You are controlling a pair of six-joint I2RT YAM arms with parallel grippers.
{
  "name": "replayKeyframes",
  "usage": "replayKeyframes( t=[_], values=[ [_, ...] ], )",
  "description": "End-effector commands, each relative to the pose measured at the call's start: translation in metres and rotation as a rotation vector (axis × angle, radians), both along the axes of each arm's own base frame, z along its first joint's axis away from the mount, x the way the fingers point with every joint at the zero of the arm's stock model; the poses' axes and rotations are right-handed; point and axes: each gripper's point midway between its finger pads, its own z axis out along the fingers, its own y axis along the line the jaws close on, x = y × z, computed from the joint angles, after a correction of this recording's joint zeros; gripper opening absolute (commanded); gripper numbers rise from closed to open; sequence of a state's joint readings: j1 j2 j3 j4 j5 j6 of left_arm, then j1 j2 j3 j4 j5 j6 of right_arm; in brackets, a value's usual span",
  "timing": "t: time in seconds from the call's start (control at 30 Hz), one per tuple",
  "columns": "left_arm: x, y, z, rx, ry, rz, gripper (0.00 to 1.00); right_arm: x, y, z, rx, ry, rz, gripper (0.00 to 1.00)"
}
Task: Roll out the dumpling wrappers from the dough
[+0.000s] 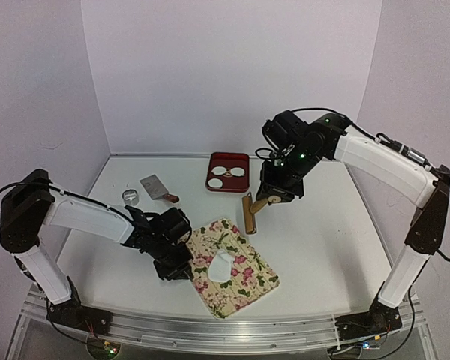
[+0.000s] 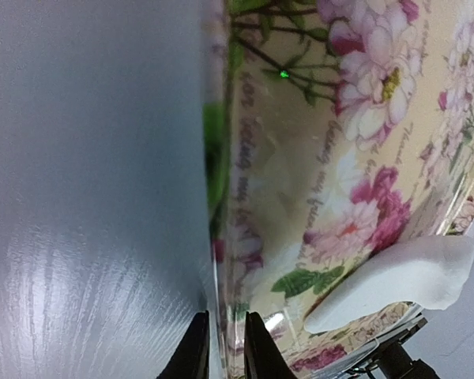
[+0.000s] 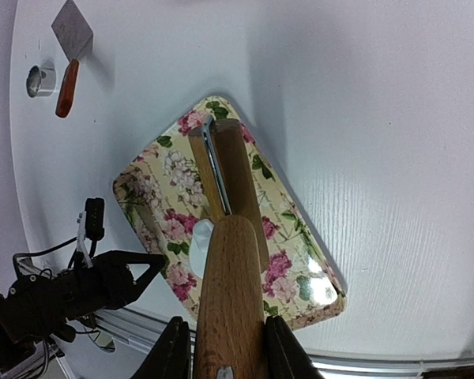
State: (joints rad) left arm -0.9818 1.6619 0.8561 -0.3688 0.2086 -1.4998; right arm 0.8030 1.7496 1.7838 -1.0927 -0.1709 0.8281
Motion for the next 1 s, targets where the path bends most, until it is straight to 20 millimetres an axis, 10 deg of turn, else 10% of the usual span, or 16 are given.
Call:
replayKeyframes(
  t=[0.0,0.27,0.47,0.97],
  values=[
    [0.004,-0.012,0.010,0.000,-0.002,0.008,0.30,0.006,-0.008,0.019,0.042,-0.050,0.035,0.00],
    [0.024,0.011,0.054,0.015,-0.137,0.028,0.88,0.005,-0.013,0.022,0.054,-0.054,0.063,0.00],
    [0.079,0.038,0.092,-0.055,-0.367,-0.095,0.93,0.002,-0.018,0.009,0.031,-0.027,0.039,0.00],
    [0.148,0.014,0.059,0.230,-0.488,-0.757,0.90,0.009,0.007,-0.003,0.163,0.054,-0.101,0.00]
  ],
)
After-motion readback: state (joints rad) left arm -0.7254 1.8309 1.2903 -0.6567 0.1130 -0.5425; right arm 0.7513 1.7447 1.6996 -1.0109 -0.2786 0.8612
